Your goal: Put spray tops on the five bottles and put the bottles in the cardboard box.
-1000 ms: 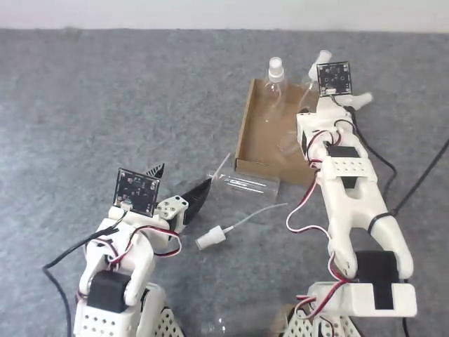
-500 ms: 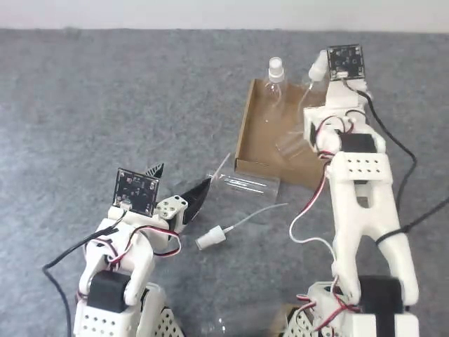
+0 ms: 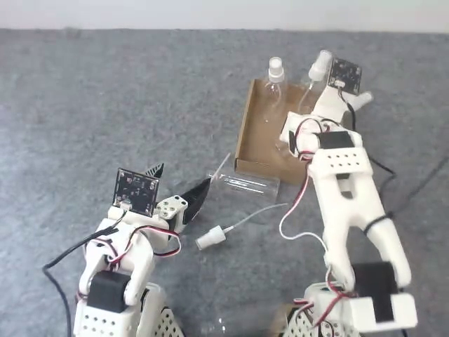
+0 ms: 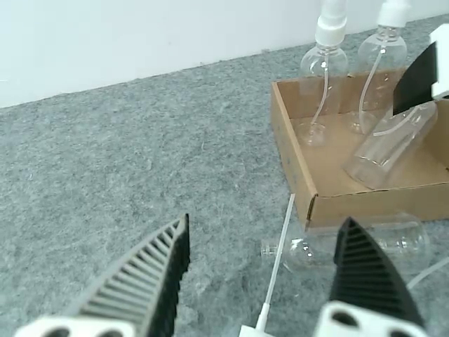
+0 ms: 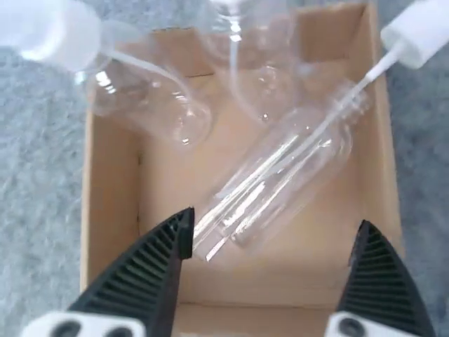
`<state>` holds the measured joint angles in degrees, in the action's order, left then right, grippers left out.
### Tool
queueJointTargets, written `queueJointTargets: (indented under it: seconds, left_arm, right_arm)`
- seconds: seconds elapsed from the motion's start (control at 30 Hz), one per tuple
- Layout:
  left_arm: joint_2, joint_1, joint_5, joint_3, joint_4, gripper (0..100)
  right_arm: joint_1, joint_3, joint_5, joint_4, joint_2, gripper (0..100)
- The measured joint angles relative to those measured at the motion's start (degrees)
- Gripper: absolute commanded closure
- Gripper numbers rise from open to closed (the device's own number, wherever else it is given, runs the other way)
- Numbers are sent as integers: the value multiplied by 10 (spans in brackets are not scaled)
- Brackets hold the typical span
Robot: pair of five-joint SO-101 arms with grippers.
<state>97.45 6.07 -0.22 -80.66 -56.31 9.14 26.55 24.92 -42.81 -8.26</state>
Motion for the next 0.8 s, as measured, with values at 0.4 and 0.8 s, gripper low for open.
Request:
queueJointTargets:
  seconds: [0.4, 0.8]
  left_arm:
    - [0, 0, 0, 0, 0, 695]
    - [0, 0, 0, 0, 0, 695]
  right_arm:
    - [0, 0, 106, 61, 62, 710]
    - [-21, 0, 107, 135, 138, 710]
